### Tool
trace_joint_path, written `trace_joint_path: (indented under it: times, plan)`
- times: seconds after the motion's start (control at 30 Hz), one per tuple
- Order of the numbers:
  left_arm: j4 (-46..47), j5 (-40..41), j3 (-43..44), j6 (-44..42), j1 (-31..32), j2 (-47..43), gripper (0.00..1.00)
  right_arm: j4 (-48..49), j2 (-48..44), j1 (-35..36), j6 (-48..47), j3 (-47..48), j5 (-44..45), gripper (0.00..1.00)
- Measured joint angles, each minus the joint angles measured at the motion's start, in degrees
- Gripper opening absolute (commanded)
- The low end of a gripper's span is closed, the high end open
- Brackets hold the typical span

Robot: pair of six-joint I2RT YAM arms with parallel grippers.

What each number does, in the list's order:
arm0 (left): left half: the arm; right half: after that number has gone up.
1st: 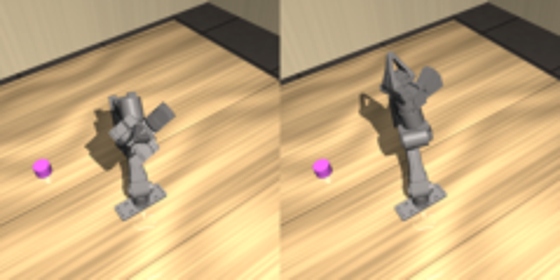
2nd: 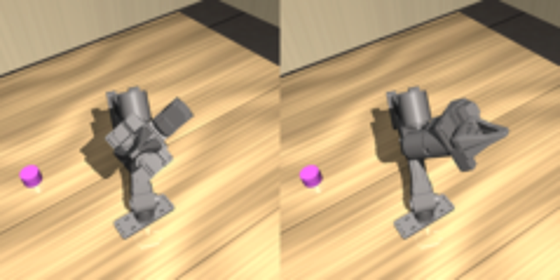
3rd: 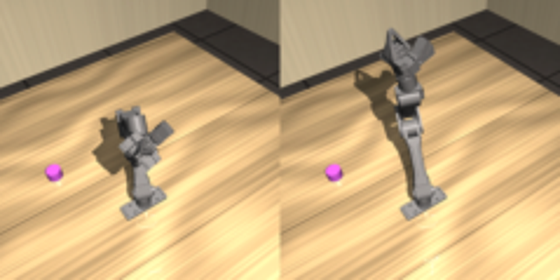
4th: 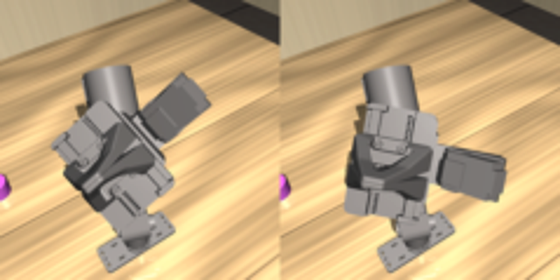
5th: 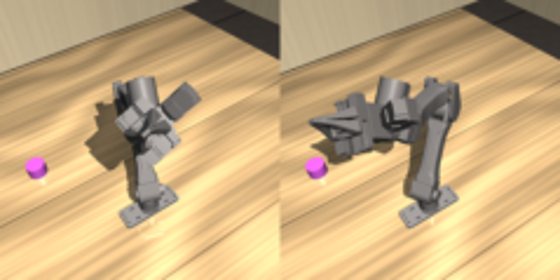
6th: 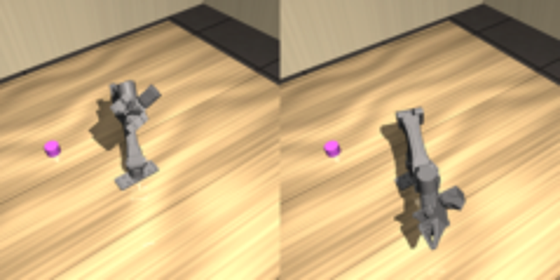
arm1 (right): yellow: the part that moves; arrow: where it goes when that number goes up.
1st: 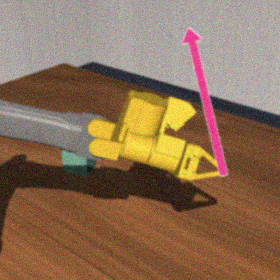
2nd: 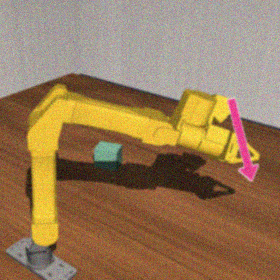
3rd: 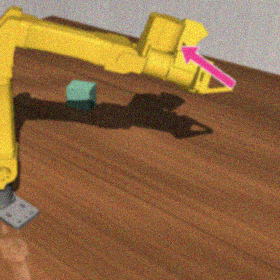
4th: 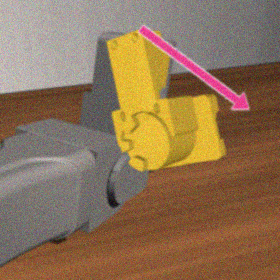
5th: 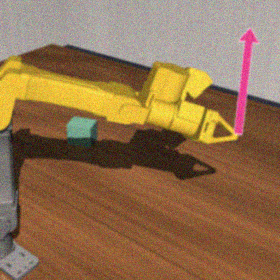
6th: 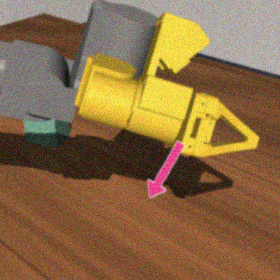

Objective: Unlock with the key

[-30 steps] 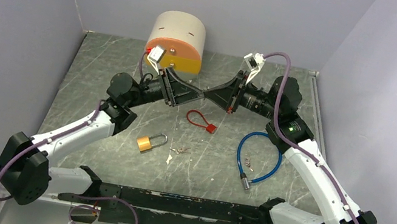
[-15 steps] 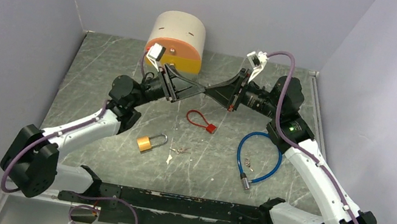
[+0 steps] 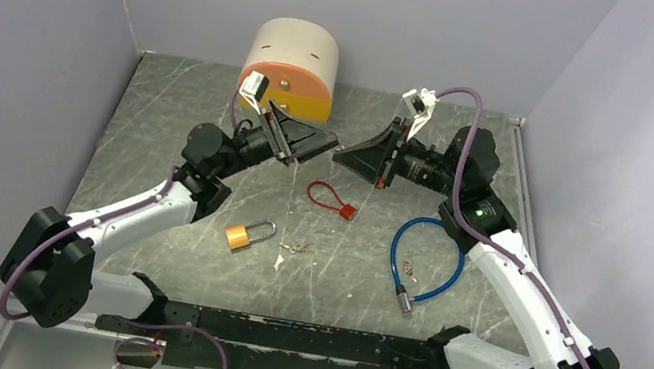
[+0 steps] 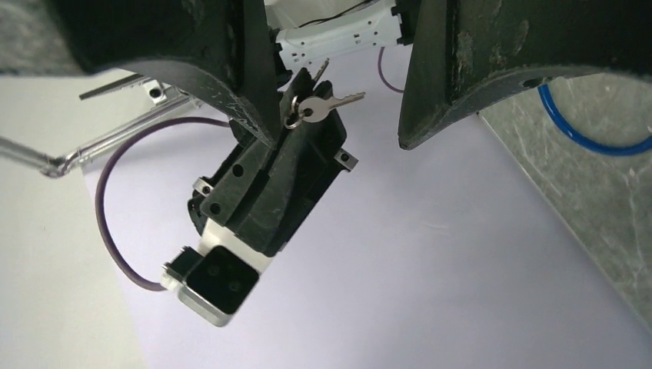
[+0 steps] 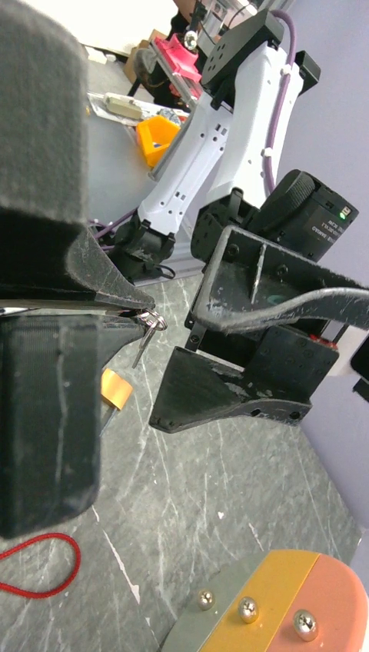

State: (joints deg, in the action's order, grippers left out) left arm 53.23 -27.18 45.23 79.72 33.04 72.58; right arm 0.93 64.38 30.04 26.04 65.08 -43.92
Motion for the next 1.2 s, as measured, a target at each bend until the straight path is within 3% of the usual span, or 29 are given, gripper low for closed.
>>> trace_joint_path:
  times: [0.17,0.27,0.4,0.8,0.93,1.13,1.2]
  plan:
    - [-14.53,0.55,2.29,1.66,0.0,-1.79,0.7,0.2,0.0,0.0,0.13,0.0,0.17,0.0]
    - [-26.32,0.26,5.84,4.13,0.0,-2.51,0.7,0.87,0.02,-0.02,0.22,0.0,0.57,0.0]
    - [-35.41,-1.99,10.21,8.37,0.0,-2.16,0.7,1.86,0.5,0.0,0.74,0.0,0.48,0.0]
    - [-35.15,-4.59,6.21,30.45,0.0,-1.6,0.64,2.01,1.4,-0.02,0.96,-0.7,-0.13,0.0]
    - [-34.95,-4.52,6.19,33.57,0.0,-1.99,0.65,1.66,1.4,-0.02,0.92,-1.11,-0.63,0.0]
    - [-34.45,-4.46,6.19,36.02,0.0,-2.38,0.39,0.5,1.42,0.0,0.57,-1.16,-1.95,0.0]
    - [-34.16,-4.46,6.1,36.35,0.0,-2.38,0.35,0.2,1.42,0.0,0.52,-1.2,-2.43,0.0]
